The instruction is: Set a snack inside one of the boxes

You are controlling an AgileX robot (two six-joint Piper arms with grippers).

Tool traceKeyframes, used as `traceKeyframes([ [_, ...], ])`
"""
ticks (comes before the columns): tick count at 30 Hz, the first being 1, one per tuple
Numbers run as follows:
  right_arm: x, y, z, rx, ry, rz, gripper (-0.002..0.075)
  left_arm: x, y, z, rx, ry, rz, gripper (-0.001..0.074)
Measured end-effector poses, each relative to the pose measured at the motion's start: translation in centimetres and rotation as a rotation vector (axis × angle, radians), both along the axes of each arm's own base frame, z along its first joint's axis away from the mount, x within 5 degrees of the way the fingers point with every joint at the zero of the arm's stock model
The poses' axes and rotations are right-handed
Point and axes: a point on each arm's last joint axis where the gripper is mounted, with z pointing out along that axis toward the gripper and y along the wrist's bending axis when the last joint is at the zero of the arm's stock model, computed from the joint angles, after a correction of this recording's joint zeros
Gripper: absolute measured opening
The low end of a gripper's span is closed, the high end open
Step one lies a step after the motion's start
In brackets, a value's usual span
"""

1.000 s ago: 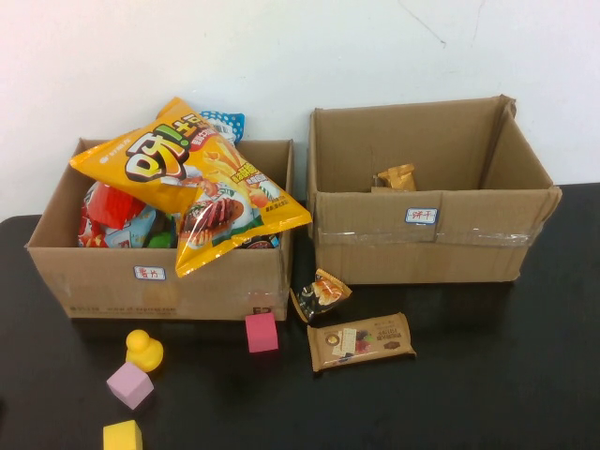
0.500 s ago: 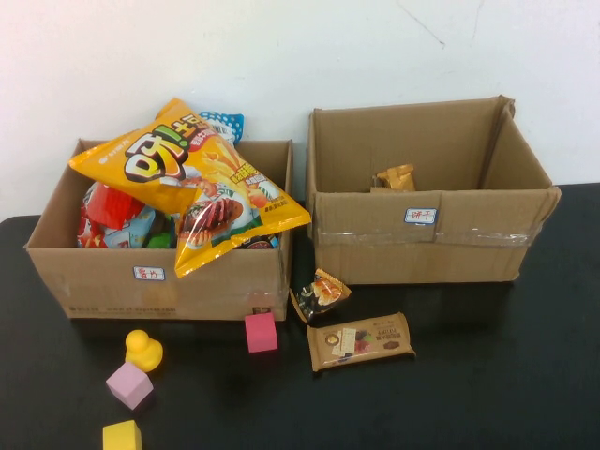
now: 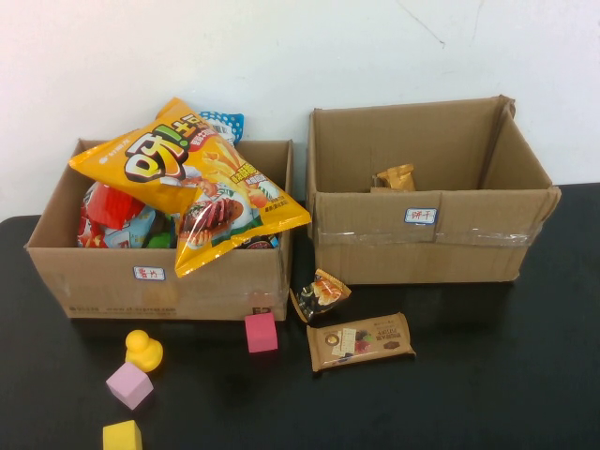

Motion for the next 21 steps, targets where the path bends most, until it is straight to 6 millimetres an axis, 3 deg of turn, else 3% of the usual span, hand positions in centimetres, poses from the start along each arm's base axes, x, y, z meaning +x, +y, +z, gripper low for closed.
traceKeyframes([
  [21, 0.0, 0.0, 0.0, 0.0, 0.0, 0.0, 0.0001, -0.01, 0.0, -0.02, 0.014, 0.002, -0.005, -0.0001],
])
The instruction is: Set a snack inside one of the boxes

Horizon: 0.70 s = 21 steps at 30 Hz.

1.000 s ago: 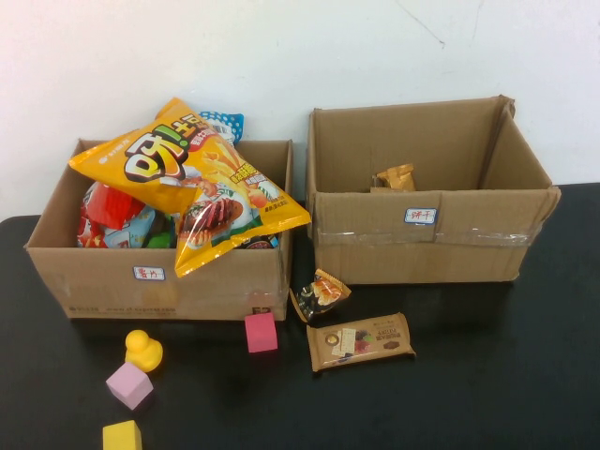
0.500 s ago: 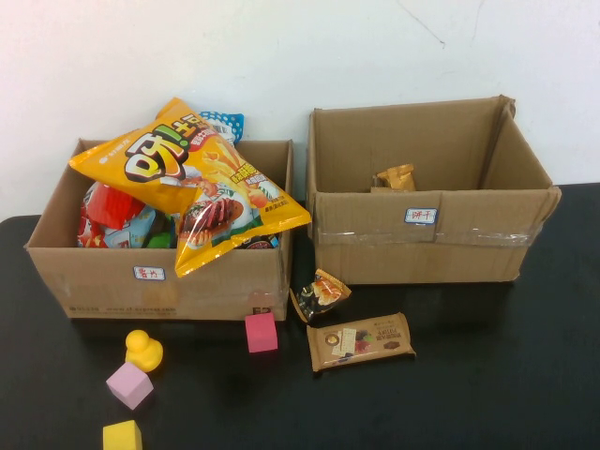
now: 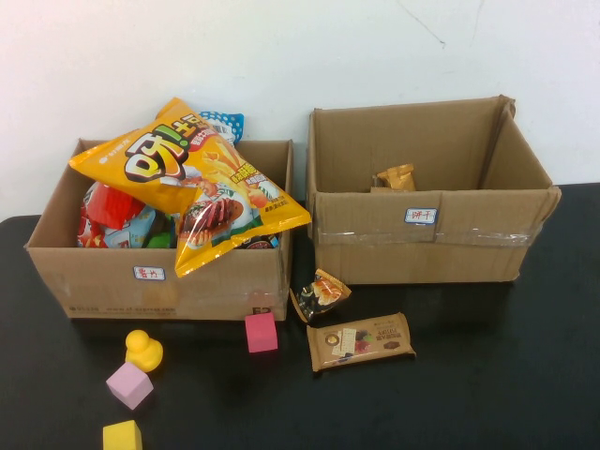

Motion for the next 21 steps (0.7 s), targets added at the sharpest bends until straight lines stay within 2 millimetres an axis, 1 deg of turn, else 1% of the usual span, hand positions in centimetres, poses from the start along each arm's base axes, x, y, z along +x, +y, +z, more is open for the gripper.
traceKeyframes([
  [6, 0.0, 0.0, 0.0, 0.0, 0.001, 0.0, 0.0001, 0.0, 0.0, 0.0, 0.002, 0.002, 0.0, -0.0001],
  [8, -0.3, -0.1, 0.1, 0.004, -0.013, 0.0, 0.0001, 0.0, 0.0, 0.0, 0.002, 0.002, 0.0, -0.0001],
  [11, -1.3, -0.5, -0.2, 0.002, -0.058, 0.0, 0.0001, 0.0, 0.0, 0.0, 0.002, 0.002, -0.002, -0.0001],
  [14, -2.6, -1.4, -0.6, -0.008, -0.166, -0.024, 0.0001, 0.0, 0.0, 0.0, 0.002, 0.004, -0.002, -0.0001],
  [17, -3.4, -2.3, -2.0, -0.001, -0.281, -0.094, 0.0001, 0.0, 0.0, 0.0, 0.002, 0.004, -0.002, -0.0001],
  [21, -4.6, -3.4, -4.4, 0.052, -0.417, -0.231, 0.0001, 0.0, 0.0, -0.1, 0.002, 0.006, -0.002, -0.0001],
])
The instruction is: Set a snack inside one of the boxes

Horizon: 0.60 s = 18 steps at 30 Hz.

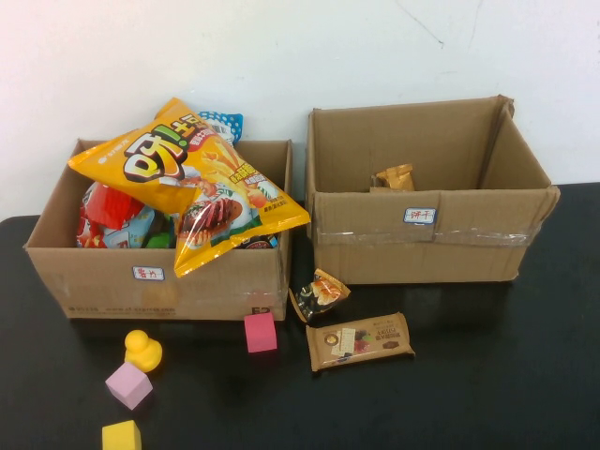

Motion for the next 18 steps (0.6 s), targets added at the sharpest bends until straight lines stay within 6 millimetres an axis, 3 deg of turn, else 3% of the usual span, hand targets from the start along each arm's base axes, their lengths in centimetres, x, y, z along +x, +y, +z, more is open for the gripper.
traceKeyframes([
  [9, -1.9, -0.7, -0.7, 0.108, -0.246, -0.121, 0.0001, 0.0, 0.0, 0.0, -0.002, 0.0, 0.0, -0.0001],
  [18, -1.4, -2.0, -2.0, 0.139, -0.204, -0.288, 0.0001, 0.0, 0.0, 0.0, -0.002, 0.0, 0.0, -0.0001],
])
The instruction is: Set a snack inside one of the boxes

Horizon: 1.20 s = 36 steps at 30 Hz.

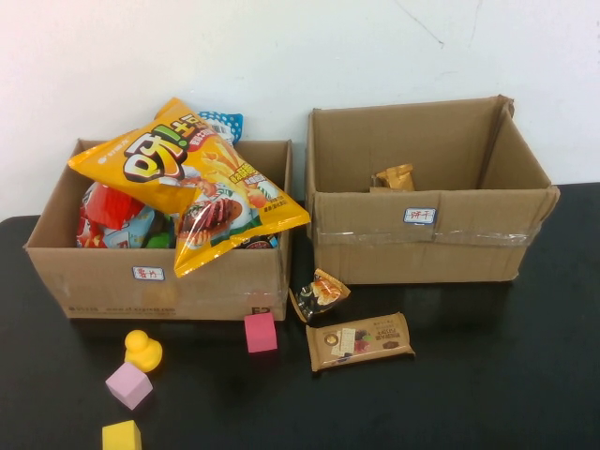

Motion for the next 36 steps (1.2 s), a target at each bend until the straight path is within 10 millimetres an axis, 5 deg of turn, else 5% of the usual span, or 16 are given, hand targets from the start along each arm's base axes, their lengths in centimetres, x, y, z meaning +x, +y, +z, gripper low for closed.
traceKeyframes([
  [9, 0.5, -0.1, -5.0, 0.015, 0.155, -0.027, 0.0001, 0.0, 0.0, 0.0, 0.0, 0.0, 0.0, -0.0001],
  [36, 0.6, -0.2, -5.0, 0.0, 0.15, -0.044, 0.0001, 0.0, 0.0, 0.0, 0.0, 0.0, 0.0, -0.0001],
])
